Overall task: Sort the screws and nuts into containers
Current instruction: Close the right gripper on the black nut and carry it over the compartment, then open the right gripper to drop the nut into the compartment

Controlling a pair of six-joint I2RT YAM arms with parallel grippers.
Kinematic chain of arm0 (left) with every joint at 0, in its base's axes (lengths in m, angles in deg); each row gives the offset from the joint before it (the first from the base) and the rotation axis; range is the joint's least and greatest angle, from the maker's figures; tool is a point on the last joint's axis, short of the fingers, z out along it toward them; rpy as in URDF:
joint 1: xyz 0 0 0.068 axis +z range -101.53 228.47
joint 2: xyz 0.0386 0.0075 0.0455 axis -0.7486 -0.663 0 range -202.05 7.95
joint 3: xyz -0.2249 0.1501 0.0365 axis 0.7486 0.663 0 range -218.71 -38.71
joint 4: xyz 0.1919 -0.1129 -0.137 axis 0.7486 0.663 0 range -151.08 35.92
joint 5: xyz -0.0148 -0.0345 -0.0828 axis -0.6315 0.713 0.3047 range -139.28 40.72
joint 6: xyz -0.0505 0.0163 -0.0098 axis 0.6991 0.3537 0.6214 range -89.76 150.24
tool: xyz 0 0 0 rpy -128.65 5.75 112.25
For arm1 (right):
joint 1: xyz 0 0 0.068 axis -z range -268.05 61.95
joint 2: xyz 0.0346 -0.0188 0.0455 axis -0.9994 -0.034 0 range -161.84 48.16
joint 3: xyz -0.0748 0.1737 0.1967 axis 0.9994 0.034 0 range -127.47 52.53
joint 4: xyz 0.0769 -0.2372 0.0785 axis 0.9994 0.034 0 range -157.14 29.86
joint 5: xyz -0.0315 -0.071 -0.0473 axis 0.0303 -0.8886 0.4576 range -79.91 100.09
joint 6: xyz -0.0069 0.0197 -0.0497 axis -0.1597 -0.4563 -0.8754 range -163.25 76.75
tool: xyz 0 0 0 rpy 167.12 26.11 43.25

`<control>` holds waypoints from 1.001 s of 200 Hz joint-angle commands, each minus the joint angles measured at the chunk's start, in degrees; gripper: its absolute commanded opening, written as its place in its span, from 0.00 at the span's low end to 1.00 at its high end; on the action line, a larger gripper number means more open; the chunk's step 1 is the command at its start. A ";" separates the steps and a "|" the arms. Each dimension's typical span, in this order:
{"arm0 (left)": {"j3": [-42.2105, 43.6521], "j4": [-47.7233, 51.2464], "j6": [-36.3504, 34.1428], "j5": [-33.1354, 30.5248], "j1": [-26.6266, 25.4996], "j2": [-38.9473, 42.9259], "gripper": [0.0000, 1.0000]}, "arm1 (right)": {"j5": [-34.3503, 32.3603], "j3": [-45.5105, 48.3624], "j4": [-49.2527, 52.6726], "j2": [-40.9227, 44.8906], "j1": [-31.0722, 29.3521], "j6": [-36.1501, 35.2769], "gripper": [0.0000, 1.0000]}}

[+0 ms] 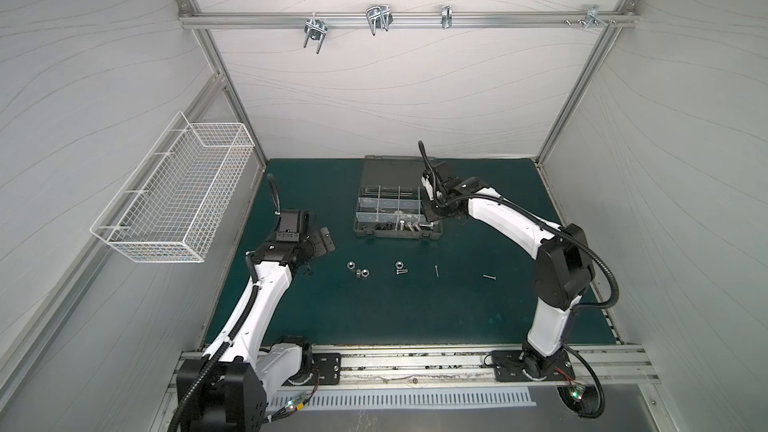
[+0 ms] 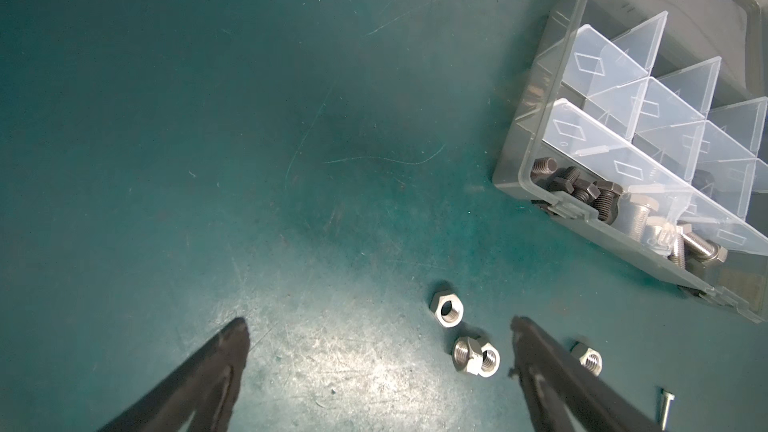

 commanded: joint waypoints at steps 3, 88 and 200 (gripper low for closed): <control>-2.54 0.23 0.26 -0.03 0.29 -0.19 0.99 | 0.26 -3.41 -0.04 -4.05 1.85 -2.14 0.02; -2.41 0.18 0.26 0.18 0.28 -0.08 0.99 | 0.05 -10.89 -1.48 -14.65 4.98 -3.76 0.02; -2.56 0.23 0.26 0.00 0.29 0.34 0.99 | 1.11 -13.04 -1.14 -18.98 5.24 -3.66 0.27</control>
